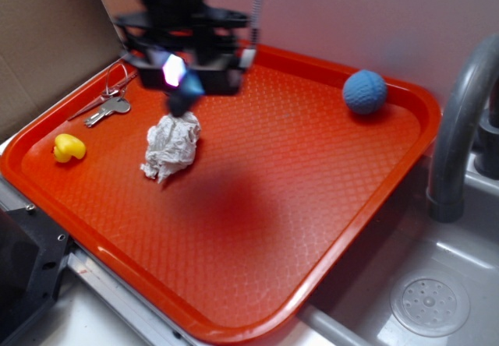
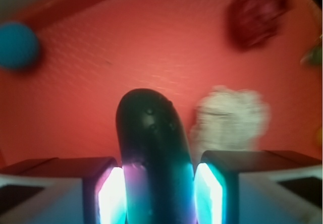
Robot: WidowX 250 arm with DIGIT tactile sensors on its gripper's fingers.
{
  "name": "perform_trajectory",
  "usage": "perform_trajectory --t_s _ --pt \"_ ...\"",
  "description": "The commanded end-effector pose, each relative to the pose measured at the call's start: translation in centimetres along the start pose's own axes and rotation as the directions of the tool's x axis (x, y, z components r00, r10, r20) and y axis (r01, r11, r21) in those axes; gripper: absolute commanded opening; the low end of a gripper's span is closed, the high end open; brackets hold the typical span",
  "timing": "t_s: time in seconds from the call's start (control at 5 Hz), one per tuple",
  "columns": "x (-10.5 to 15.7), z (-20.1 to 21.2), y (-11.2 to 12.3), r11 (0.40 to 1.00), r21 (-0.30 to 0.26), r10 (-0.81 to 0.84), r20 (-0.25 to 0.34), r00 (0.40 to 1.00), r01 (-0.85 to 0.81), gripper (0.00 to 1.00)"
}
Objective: Grab the plastic pickle.
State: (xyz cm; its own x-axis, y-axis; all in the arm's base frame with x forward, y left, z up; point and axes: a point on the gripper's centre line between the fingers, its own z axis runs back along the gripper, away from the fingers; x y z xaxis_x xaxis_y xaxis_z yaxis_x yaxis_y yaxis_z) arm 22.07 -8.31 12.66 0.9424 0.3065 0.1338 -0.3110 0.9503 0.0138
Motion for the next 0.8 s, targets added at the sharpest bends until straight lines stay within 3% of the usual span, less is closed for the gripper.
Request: perform_trajectory --t_s 0.0,0.2,0.4,0.6 --pt "4.3 4.3 4.2 0.910 -0.134 -0.380 0.110 0.919 0.392 0.00" --pt "5.4 6.4 4.7 0.919 -0.182 -0.344 0.064 0.937 0.350 0.00" --pt "5.9 6.1 4.2 0.931 -0.187 -0.320 -0.009 0.947 0.313 0.00" --pt "5.8 6.0 3.9 0.939 -0.176 -0.304 -0.028 0.952 0.294 0.00"
